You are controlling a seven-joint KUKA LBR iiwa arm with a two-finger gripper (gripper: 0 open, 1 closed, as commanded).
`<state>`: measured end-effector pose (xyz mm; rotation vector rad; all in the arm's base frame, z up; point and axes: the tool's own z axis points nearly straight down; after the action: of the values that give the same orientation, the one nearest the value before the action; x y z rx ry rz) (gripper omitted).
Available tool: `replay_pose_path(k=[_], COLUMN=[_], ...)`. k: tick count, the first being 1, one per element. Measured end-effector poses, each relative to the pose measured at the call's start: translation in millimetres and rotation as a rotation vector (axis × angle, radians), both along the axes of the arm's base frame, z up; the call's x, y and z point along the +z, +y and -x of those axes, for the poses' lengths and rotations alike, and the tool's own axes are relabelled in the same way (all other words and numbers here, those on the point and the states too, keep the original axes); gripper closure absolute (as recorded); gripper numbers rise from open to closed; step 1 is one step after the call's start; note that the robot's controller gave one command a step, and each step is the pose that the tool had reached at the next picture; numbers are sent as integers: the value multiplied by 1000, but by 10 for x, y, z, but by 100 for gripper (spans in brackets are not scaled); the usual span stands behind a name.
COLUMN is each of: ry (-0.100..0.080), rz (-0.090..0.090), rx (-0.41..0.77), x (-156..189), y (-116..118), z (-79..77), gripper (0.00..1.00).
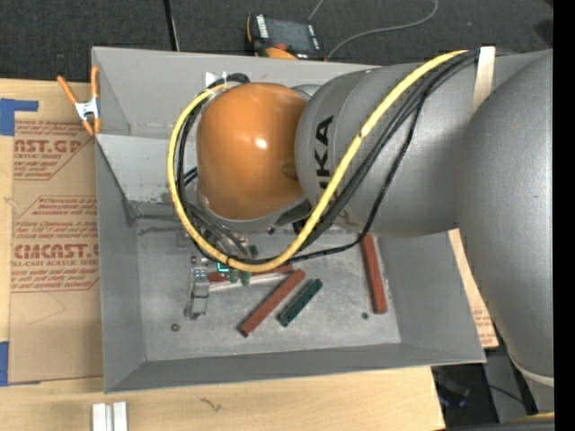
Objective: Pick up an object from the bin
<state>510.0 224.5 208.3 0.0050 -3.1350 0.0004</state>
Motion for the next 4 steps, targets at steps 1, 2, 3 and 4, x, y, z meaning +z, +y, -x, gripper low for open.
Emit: replay_pose_path(k=[1,2,3,4], ry=[-1,-7,-8,-17], rz=[5,-1,-3,-3], rx=[38,125,128,112], x=[-946,-1409,-1386,198], y=[-996,-1366,-1342,-1106], z=[-410,-788,-789,-561], gripper=[0,0,100,100])
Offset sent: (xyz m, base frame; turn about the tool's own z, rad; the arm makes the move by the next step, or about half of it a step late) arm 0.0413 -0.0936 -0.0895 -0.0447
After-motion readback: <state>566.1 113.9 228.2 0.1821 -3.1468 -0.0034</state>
